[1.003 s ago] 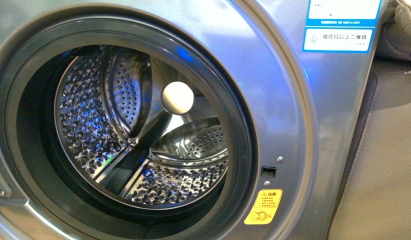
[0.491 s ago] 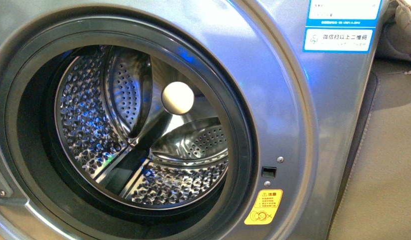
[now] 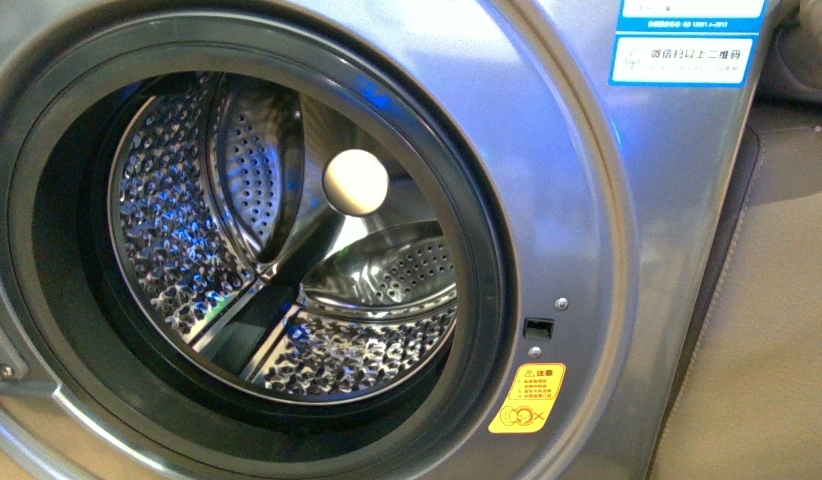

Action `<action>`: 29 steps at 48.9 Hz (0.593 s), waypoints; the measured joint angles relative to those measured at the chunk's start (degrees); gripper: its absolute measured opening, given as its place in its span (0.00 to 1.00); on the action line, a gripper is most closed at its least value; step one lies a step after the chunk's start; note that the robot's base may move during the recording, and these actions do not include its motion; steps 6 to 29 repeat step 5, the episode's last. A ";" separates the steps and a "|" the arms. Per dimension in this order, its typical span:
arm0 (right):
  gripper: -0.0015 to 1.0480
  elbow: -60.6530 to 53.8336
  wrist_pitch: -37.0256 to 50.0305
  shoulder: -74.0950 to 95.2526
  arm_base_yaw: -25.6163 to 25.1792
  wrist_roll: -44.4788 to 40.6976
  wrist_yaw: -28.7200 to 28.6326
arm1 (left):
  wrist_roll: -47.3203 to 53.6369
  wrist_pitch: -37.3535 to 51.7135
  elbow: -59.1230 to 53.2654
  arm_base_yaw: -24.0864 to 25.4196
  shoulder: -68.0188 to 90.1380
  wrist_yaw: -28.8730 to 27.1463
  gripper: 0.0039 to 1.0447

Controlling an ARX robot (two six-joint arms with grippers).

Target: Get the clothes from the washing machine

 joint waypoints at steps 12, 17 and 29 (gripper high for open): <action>0.93 0.00 0.00 0.00 0.00 -0.02 0.00 | 0.00 0.00 0.00 0.00 0.00 -0.02 0.94; 0.93 0.00 0.00 0.00 0.00 -0.02 0.00 | 0.00 0.00 0.00 0.00 0.00 -0.02 0.94; 0.93 0.00 0.00 0.00 0.00 -0.02 0.00 | 0.00 0.00 0.00 0.00 0.00 -0.02 0.94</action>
